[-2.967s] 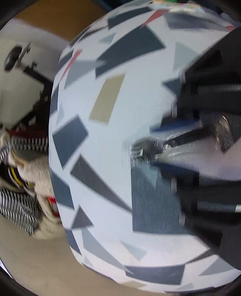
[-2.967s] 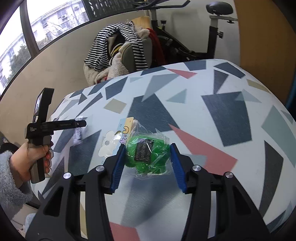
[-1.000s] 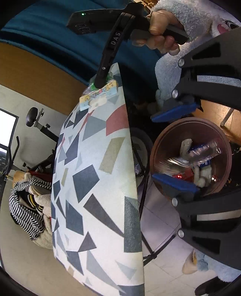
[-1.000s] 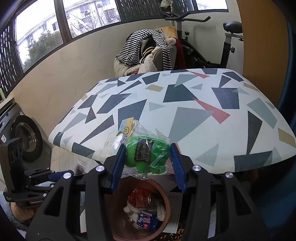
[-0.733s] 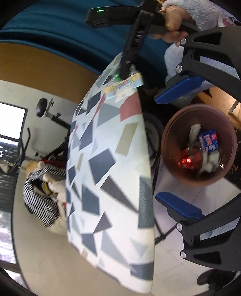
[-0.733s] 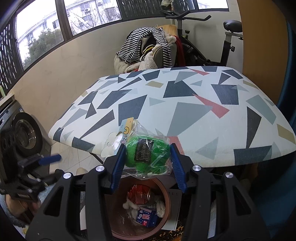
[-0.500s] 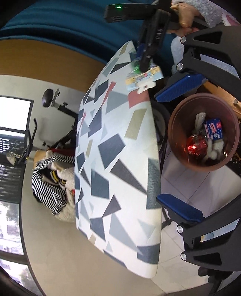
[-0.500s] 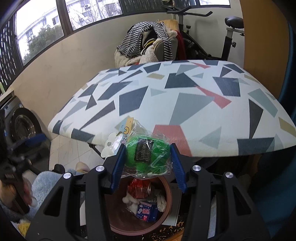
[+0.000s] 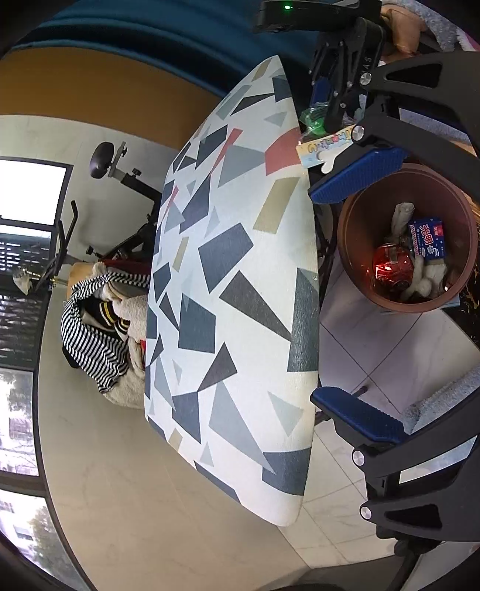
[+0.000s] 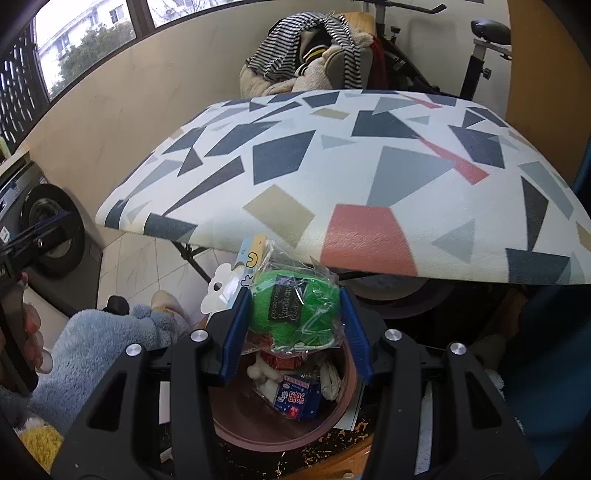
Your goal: Collect trash
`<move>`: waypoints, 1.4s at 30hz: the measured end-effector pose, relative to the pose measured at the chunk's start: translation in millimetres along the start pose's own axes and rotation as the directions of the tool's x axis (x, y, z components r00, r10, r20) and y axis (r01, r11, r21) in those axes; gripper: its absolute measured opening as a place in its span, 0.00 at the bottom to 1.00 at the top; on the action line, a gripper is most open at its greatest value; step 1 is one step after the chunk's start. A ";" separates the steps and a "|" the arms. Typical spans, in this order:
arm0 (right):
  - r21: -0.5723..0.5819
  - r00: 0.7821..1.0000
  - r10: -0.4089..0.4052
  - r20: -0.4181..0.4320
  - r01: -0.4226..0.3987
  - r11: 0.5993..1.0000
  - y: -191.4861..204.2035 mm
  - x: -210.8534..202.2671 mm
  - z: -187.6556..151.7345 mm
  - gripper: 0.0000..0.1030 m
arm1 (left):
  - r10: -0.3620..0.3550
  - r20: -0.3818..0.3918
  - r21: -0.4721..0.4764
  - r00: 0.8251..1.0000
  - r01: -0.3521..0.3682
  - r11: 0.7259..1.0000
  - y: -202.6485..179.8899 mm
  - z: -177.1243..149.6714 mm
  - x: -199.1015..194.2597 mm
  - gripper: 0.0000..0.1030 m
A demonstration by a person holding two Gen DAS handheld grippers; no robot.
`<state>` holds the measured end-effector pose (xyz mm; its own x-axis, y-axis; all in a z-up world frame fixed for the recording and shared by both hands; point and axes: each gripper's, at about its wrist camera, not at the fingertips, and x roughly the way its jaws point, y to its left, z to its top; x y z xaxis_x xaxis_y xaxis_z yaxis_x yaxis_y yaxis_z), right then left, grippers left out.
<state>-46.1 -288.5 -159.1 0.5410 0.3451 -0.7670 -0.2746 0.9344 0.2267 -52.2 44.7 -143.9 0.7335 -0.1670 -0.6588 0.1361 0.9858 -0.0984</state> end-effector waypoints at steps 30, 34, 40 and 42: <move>-0.031 0.933 -0.198 0.299 0.217 0.976 14.5 -114.4 83.0 0.94 | 0.106 0.322 0.117 0.941 -0.151 0.982 -38.4 108.1 -78.9 0.94; -0.031 0.927 -0.191 0.322 0.212 0.977 9.3 -132.7 93.9 0.94 | 0.073 0.305 0.100 0.949 -0.108 0.989 -39.2 117.2 -85.1 0.94; -0.032 0.923 -0.183 0.339 0.205 0.978 10.1 -155.3 109.0 0.94 | 0.087 0.299 0.100 0.950 -0.123 0.987 -43.8 115.9 -84.8 0.94; -0.030 0.924 -0.180 0.338 0.201 0.979 10.6 -159.5 112.3 0.94 | 0.078 0.291 0.098 0.954 -0.111 0.989 -43.7 114.9 -83.9 0.94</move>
<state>-46.0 -323.8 33.0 0.8180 0.1807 -0.5461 -0.1840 0.9817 0.0493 -43.2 13.7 1.4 0.9038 -0.0873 -0.4190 0.1184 0.9918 0.0488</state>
